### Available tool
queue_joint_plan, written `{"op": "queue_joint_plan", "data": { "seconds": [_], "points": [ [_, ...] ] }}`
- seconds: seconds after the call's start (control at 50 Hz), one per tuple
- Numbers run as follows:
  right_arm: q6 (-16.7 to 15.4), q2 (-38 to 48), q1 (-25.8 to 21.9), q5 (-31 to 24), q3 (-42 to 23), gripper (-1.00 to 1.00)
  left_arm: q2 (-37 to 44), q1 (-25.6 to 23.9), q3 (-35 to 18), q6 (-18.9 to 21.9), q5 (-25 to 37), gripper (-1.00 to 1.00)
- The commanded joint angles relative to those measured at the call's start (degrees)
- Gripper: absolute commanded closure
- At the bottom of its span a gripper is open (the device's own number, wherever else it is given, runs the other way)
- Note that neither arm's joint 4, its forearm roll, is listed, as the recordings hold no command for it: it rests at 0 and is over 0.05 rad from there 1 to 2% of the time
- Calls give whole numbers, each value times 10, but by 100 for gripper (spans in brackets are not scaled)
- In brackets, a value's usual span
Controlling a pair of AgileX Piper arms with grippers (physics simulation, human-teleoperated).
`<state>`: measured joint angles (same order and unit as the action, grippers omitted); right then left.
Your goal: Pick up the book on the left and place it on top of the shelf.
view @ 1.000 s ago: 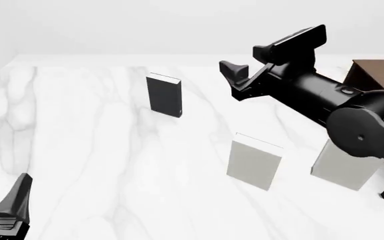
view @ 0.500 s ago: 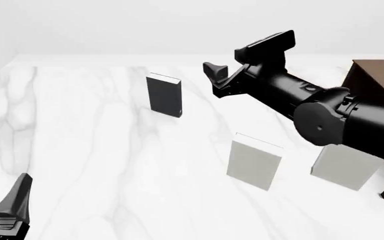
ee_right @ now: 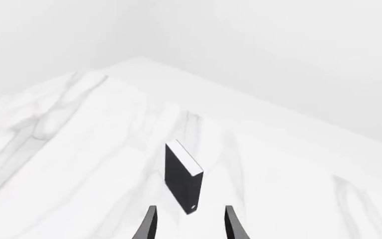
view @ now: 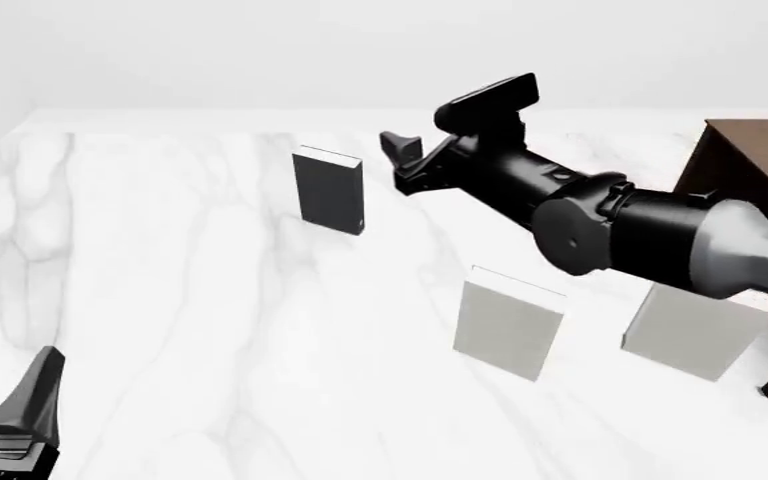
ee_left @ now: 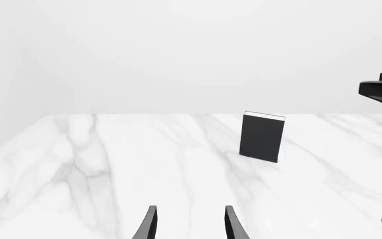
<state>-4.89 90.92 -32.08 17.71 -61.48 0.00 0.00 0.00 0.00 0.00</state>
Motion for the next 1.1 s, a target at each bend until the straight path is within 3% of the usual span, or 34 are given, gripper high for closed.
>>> {"op": "queue_joint_plan", "data": {
  "seconds": [0.02,1.1],
  "points": [
    [4,45,5,11,-26,-100,0,0,0,0,0,-100],
    [7,189,11,22,-142,-100,0,0,0,0,0,-100]
  ]
}}
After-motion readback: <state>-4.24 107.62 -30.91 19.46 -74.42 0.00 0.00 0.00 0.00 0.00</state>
